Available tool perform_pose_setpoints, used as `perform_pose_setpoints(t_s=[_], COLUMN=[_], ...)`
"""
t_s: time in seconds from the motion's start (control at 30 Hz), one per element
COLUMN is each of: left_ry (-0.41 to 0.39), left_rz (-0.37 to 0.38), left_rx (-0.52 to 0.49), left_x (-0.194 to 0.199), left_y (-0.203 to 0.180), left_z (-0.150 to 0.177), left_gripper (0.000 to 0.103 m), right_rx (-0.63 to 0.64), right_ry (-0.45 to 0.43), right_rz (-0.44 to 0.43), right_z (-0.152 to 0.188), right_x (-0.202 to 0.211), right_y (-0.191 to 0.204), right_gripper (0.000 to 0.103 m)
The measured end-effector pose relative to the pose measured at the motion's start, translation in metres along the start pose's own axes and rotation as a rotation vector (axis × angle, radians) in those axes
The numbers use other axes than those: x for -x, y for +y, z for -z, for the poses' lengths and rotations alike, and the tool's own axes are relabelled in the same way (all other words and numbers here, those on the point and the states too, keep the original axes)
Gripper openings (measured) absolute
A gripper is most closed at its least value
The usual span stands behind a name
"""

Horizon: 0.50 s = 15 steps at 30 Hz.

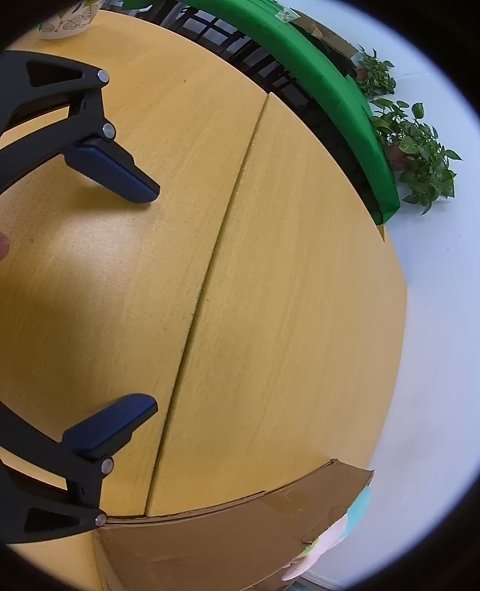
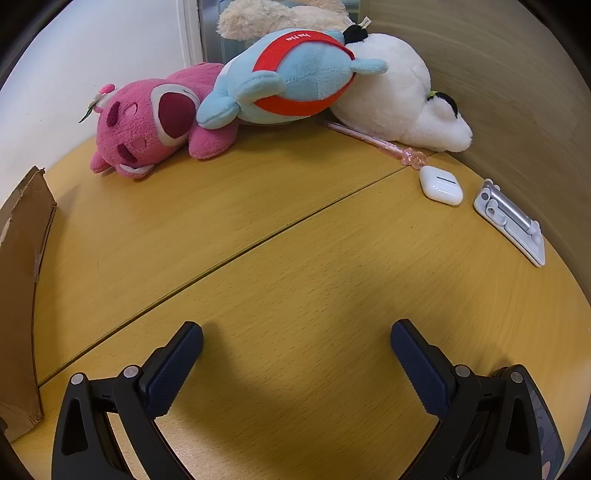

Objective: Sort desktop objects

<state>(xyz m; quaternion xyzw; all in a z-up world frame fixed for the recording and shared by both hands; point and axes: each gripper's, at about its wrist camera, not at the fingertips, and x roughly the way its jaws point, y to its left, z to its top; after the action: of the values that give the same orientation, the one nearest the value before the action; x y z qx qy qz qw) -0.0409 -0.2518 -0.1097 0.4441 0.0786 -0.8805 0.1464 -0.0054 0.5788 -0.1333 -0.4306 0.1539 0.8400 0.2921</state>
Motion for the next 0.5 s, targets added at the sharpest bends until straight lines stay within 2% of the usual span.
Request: perform_pose_setpoints(t_s=[0.2, 0.5], left_ry=[0.001, 0.001], left_rz=[0.0, 0.001], left_rx=[0.0, -0.001], left_x=[0.0003, 0.0005], left_y=[-0.0008, 0.0001], left_z=[-0.0005, -0.0003], left_gripper=[0.103, 0.103], right_rx=[0.096, 0.1], right_ry=[-0.002, -0.002], right_rz=[-0.067, -0.074], right_z=[0.0073, 0.007], right_x=[0.004, 0.0033], right_y=[0.0101, 0.0094], right_gripper=[0.103, 0.103])
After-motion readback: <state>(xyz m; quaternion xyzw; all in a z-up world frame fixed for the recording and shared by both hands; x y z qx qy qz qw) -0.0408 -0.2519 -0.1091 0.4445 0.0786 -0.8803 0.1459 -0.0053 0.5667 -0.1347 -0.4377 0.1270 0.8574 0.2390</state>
